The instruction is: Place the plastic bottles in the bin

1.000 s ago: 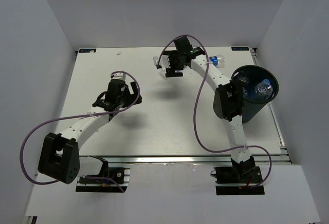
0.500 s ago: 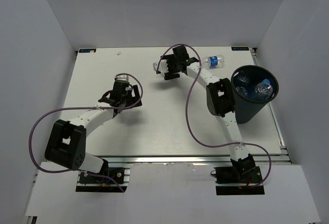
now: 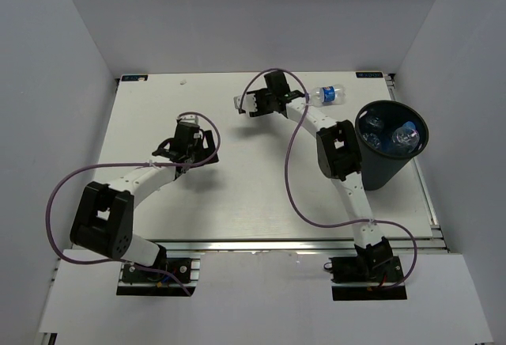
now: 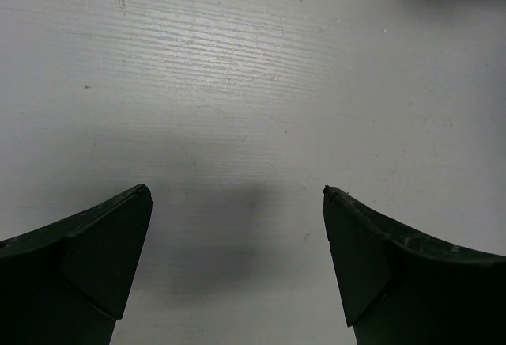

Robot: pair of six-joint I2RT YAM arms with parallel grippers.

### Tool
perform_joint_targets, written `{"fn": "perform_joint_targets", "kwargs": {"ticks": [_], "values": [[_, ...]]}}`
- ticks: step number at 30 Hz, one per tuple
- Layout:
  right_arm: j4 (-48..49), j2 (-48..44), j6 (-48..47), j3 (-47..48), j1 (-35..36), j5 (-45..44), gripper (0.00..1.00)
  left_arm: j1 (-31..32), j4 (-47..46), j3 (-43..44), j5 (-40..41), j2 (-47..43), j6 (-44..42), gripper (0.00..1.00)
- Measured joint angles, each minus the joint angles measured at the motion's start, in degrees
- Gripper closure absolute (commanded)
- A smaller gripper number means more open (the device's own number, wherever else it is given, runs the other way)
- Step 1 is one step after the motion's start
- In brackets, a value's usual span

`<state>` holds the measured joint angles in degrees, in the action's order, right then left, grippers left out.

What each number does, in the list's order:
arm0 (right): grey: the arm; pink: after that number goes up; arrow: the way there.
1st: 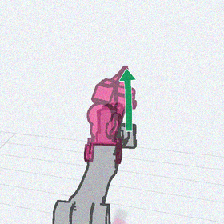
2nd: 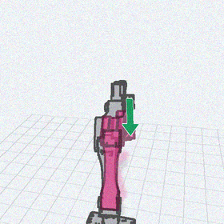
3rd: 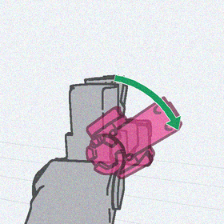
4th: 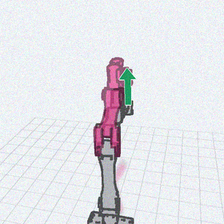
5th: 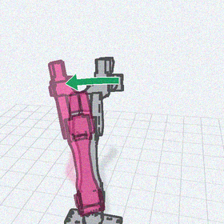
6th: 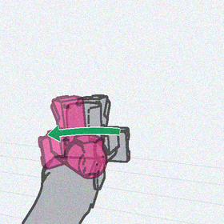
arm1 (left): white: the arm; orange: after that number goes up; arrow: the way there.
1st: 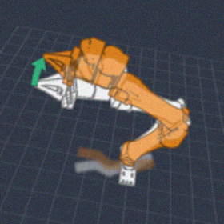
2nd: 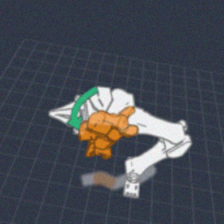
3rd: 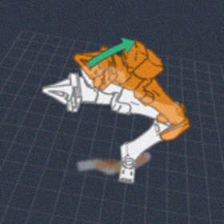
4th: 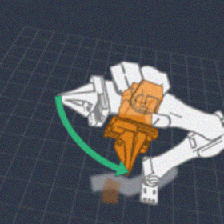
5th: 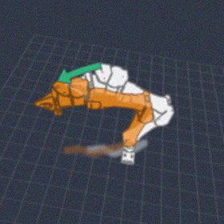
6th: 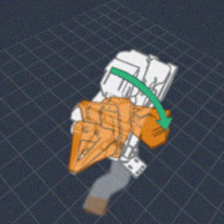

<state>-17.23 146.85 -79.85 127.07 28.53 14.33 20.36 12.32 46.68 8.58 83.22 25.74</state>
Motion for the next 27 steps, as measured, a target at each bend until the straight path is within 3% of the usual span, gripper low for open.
{"fn": "perform_joint_targets", "kwargs": {"ticks": [2,6,10,14,17,21,27], "values": [[0.8,-1.3,0.7,-1.7,0.5,0.8,0.89,0.0,0.2,0.0,0.2,-0.2,0.3,0.02],[4.9,-7.7,5.6,-6.3,3.5,1.3,1.00,0.0,1.5,0.0,1.6,-2.6,1.2,0.02],[12.2,-18.9,18.9,-10.2,7.5,0.6,1.00,0.0,2.3,0.0,3.6,-7.7,2.6,0.02],[22.8,-39.8,34.8,-22.8,9.6,-6.4,1.00,0.0,2.3,0.0,6.3,-13.2,4.1,0.02],[27.8,-55.5,44.0,-31.8,6.7,-14.8,1.00,0.0,2.3,0.0,7.5,-15.5,4.8,0.02],[30.2,-72.0,55.0,-43.8,-2.6,-24.6,1.00,0.0,2.3,0.0,8.1,-16.1,5.2,0.02],[23.0,-82.6,66.8,-56.6,-14.0,-33.8,1.00,0.0,2.3,0.0,8.2,-16.1,5.2,0.02]]}}
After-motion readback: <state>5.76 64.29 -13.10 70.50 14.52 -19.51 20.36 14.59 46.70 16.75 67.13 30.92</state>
